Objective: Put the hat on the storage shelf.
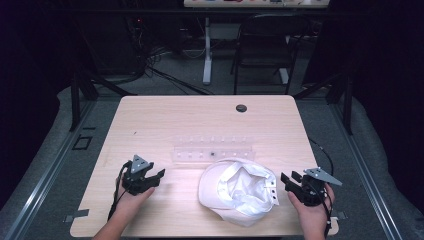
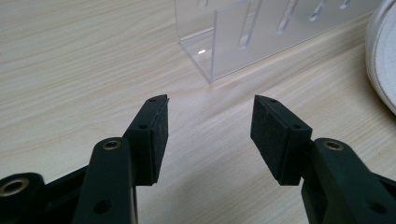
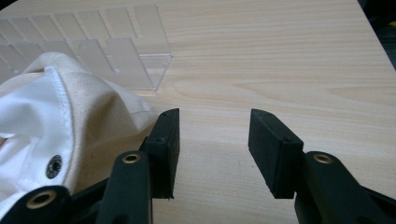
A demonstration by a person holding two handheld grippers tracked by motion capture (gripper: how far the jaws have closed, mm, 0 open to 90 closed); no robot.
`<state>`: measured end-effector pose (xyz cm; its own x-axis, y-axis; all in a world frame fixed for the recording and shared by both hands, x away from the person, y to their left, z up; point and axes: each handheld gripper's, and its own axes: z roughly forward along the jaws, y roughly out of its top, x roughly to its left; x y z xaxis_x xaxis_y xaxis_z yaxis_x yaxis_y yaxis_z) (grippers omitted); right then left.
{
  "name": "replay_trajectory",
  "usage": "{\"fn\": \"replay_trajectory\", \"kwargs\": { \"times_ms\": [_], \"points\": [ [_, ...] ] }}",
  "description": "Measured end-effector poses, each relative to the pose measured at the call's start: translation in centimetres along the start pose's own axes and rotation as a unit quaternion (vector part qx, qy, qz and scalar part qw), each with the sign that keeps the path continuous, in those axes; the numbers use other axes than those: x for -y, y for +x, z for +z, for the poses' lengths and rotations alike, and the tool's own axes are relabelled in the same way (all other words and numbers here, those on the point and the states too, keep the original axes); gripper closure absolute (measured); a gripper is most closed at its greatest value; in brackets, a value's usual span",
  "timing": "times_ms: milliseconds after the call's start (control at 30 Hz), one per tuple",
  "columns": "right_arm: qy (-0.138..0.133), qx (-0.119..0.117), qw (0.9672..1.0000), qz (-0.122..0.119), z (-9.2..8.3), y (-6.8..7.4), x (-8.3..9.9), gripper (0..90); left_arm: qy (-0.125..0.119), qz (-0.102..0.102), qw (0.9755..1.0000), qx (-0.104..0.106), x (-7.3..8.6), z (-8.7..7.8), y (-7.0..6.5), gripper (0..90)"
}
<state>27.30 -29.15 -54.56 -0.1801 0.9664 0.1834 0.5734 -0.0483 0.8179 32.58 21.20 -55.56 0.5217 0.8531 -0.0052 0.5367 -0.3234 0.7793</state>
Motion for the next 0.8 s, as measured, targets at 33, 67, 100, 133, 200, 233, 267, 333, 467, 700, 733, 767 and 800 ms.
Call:
{"fn": "replay_trajectory", "kwargs": {
  "times_ms": [33, 67, 100, 133, 200, 233, 267, 333, 467, 700, 733, 767, 800],
  "points": [
    [0.007, 0.0, 1.0, -0.003, -0.1, 0.1, -0.2, 53.6, 0.001, 0.003, 1.0, 0.001, 0.0, 0.0, 0.0, 47.3],
    [0.014, 0.002, 0.9999, -0.01, -0.2, 0.1, -0.4, 53.0, 0.001, 0.003, 1.0, 0.002, 0.0, 0.1, -0.1, 47.3],
    [0.018, 0.003, 0.9998, -0.011, -0.2, 0.1, -0.6, 51.7, 0.002, 0.004, 1.0, 0.006, 0.0, 0.2, -0.2, 47.2],
    [0.038, 0.003, 0.9992, -0.009, -0.4, 0.0, -0.9, 51.1, 0.003, 0.004, 1.0, 0.007, 0.0, 0.2, -0.3, 47.3],
    [0.063, -0.006, 0.998, 0.0, -0.6, -0.1, -1.4, 52.9, 0.001, 0.01, 0.9999, 0.008, 0.1, 0.2, -0.5, 48.1],
    [0.063, -0.007, 0.998, 0.003, -0.8, -0.1, -1.5, 54.6, 0.001, 0.016, 0.9998, 0.009, 0.1, 0.1, -0.5, 48.8],
    [0.07, -0.01, 0.9975, -0.002, -1.0, -0.1, -1.8, 55.2, -0.001, 0.017, 0.9998, 0.008, 0.1, 0.0, -0.6, 49.3],
    [0.088, -0.021, 0.9958, -0.009, -1.2, 0.0, -2.3, 55.4, -0.003, 0.017, 0.9998, 0.009, 0.2, -0.1, -0.6, 49.4],
    [0.112, -0.035, 0.9927, -0.027, -1.3, 0.6, -3.1, 54.6, -0.001, 0.012, 0.9999, 0.01, 0.2, -0.1, -0.4, 49.3],
    [0.151, -0.051, 0.9864, -0.041, -1.3, 2.2, -4.9, 51.4, 0.002, 0.012, 0.9999, 0.009, 0.1, 0.1, -0.7, 49.3],
    [0.157, -0.051, 0.9853, -0.044, -1.3, 2.4, -5.2, 51.3, 0.002, 0.012, 0.9999, 0.009, 0.1, 0.2, -0.7, 49.1],
    [0.162, -0.05, 0.9843, -0.048, -1.3, 2.6, -5.5, 51.4, 0.003, 0.015, 0.9998, 0.009, 0.1, 0.2, -0.7, 48.3],
    [0.168, -0.05, 0.9833, -0.049, -1.4, 2.7, -5.7, 51.6, 0.003, 0.015, 0.9998, 0.01, 0.1, 0.2, -0.8, 47.6]
  ]
}}
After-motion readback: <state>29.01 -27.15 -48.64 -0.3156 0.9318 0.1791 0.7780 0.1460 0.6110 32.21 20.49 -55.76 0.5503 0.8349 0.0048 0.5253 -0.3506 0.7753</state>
